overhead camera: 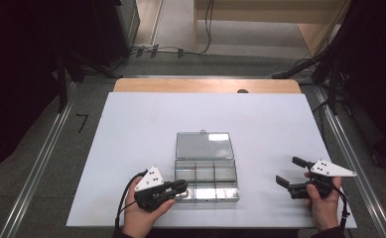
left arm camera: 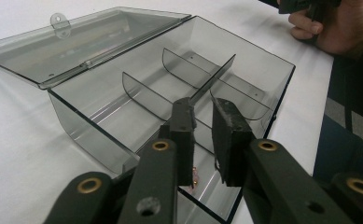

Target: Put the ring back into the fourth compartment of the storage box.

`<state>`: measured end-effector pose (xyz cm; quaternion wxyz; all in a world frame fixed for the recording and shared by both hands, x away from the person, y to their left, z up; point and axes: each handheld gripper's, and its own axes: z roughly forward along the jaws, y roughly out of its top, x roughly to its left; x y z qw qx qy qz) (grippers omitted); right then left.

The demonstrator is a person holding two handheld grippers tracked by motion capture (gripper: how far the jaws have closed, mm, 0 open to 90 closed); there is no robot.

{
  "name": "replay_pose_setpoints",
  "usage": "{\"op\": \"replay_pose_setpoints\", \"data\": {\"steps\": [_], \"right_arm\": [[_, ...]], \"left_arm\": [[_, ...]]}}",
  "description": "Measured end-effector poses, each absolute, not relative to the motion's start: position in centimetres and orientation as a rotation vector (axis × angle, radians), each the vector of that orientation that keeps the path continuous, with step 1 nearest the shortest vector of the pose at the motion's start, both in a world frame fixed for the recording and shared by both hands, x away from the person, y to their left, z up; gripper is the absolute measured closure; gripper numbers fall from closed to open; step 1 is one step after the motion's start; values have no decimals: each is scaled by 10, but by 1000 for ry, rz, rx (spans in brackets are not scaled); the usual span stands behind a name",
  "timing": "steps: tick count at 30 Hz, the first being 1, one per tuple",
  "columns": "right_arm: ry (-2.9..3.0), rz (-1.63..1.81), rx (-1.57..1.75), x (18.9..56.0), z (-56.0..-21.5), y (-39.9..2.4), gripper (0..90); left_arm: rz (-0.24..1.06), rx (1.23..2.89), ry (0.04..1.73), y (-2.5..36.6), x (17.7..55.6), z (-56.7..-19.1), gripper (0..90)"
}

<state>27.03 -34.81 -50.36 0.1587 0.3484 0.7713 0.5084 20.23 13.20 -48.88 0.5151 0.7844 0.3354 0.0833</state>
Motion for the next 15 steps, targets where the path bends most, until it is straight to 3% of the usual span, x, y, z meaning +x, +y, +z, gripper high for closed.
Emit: {"op": "replay_pose_setpoints", "data": {"steps": [15], "right_arm": [[2196,1453,1004,270,-504,-349,0]], "left_arm": [[171,1828,814,140,206,-477,346]]}}
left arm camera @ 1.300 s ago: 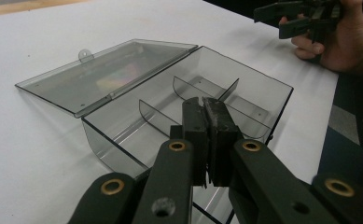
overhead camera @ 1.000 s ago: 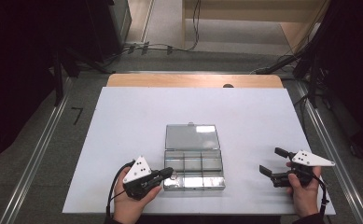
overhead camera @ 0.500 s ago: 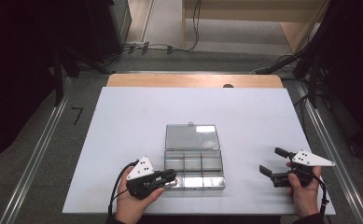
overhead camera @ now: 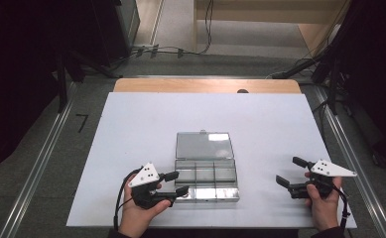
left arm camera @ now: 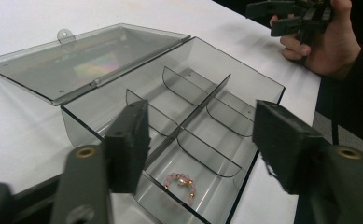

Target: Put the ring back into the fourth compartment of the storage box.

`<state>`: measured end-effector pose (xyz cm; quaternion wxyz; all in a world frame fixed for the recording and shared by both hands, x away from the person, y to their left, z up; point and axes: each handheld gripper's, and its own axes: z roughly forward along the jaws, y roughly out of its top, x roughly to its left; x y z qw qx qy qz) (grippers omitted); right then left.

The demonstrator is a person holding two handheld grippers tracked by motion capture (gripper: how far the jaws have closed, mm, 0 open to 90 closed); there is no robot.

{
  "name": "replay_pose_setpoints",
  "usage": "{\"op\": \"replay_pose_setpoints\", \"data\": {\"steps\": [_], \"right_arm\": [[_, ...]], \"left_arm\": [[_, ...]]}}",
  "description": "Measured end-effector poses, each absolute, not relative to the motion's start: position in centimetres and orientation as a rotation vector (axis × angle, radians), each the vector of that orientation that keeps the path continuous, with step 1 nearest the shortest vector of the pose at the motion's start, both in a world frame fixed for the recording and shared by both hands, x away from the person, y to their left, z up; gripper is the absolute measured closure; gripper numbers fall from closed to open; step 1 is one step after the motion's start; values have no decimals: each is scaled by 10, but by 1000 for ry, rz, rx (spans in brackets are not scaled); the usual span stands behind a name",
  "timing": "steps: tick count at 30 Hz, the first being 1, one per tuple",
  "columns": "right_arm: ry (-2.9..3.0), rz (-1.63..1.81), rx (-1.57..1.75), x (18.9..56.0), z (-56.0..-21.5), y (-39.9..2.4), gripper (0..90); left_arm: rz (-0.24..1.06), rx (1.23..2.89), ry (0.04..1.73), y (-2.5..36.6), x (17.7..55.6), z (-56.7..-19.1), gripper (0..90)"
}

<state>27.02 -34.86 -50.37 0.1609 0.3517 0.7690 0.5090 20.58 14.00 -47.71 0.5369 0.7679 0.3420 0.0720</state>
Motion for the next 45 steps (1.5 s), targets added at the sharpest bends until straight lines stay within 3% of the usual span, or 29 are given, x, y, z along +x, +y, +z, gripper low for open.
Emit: {"op": "replay_pose_setpoints", "data": {"steps": [10,18,45], "right_arm": [[2194,1447,1009,270,-504,-348,0],[2192,1456,1013,271,-504,-349,0],[2214,1444,1016,271,-503,-348,0]], "left_arm": [[143,1793,806,147,222,-465,99],[133,1773,789,145,237,-461,32],[207,1787,859,155,287,-453,0]]}}
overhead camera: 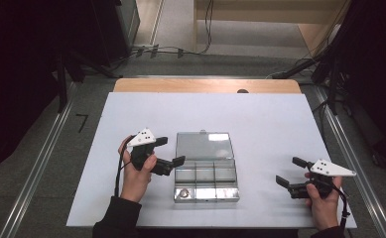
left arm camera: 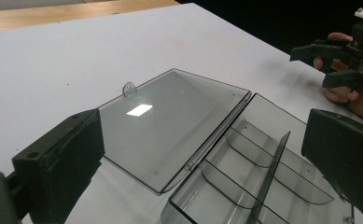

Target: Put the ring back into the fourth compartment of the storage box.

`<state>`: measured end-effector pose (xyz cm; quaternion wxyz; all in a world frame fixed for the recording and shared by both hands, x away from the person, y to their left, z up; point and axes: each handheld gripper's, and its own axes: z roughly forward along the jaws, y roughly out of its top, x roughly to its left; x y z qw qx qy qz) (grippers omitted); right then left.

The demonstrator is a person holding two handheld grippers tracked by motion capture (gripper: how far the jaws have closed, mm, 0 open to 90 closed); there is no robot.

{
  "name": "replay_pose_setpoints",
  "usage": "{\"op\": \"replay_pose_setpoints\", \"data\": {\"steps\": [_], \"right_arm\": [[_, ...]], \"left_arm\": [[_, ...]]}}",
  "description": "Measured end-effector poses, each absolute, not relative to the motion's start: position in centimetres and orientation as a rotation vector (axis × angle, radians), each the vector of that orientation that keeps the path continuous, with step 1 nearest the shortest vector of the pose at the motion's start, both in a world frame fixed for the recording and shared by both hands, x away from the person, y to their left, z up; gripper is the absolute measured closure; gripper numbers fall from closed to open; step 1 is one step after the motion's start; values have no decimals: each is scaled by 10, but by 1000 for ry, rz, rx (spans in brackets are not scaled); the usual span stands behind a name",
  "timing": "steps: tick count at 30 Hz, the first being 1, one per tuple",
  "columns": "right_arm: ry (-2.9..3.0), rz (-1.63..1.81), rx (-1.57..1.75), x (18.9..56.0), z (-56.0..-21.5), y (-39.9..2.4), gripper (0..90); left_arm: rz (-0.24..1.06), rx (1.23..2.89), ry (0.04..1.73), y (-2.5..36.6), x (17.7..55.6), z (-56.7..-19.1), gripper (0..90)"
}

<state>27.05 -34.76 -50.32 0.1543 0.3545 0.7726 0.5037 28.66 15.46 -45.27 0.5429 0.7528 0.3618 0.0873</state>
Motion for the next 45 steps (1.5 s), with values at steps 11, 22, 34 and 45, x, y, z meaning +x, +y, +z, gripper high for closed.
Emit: {"op": "replay_pose_setpoints", "data": {"steps": [11,22,34,45], "right_arm": [[2254,1409,1004,271,-501,-345,0],[2258,1458,998,274,-490,-330,0],[2296,1493,963,287,-478,-305,0],[2346,1524,942,305,-473,-284,0]], "left_arm": [[152,1790,894,154,303,-467,0],[114,1763,955,153,315,-480,0],[102,1776,980,152,319,-485,0],[93,1773,1010,147,324,-492,0]]}}
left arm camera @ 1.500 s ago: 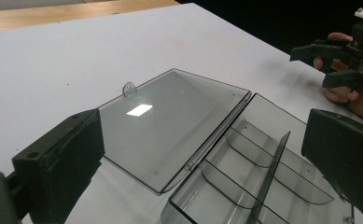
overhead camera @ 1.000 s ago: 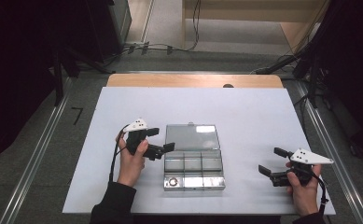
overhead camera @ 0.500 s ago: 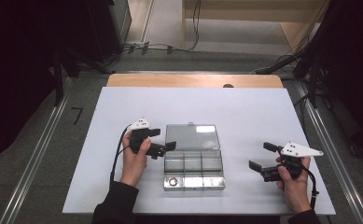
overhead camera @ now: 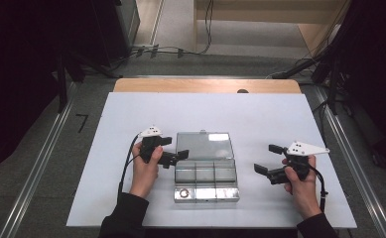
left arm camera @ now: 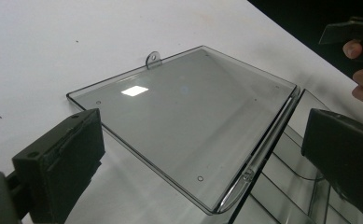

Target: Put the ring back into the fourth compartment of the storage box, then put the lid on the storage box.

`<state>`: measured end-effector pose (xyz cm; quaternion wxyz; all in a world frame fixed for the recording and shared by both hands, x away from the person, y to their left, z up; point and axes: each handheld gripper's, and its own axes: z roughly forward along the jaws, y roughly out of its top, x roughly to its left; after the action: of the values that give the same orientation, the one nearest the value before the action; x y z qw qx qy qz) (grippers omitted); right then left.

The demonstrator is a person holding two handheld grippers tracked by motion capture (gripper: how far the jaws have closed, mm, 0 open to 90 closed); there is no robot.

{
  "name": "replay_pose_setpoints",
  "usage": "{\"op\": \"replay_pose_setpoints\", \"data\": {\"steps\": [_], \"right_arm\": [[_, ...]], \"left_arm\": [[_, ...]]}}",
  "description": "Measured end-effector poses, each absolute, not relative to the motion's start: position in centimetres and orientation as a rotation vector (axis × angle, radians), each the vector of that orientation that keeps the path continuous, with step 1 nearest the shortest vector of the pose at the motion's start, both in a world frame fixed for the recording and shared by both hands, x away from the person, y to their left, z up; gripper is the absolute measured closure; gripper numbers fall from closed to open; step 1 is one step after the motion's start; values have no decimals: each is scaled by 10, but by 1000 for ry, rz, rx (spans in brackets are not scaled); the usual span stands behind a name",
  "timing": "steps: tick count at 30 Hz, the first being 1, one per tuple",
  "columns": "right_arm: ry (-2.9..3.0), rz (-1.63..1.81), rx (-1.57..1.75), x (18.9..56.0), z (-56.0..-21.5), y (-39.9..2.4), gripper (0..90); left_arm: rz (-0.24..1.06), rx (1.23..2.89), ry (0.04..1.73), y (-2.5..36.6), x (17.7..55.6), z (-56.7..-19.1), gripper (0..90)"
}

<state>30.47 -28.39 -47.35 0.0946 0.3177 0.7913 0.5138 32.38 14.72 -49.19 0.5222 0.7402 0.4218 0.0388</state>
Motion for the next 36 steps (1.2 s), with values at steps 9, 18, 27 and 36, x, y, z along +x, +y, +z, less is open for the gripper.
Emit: {"op": "replay_pose_setpoints", "data": {"steps": [9,18,27,36], "right_arm": [[2368,1519,944,321,-473,-264,0],[2388,1545,992,335,-468,-242,0],[2453,1532,1078,345,-479,-218,39],[2472,1455,1214,353,-493,-208,156]], "left_arm": [[84,1755,1063,148,327,-495,3],[91,1748,1119,146,330,-497,69],[63,1761,1148,142,332,-503,111],[45,1770,1180,141,330,-510,130]]}}
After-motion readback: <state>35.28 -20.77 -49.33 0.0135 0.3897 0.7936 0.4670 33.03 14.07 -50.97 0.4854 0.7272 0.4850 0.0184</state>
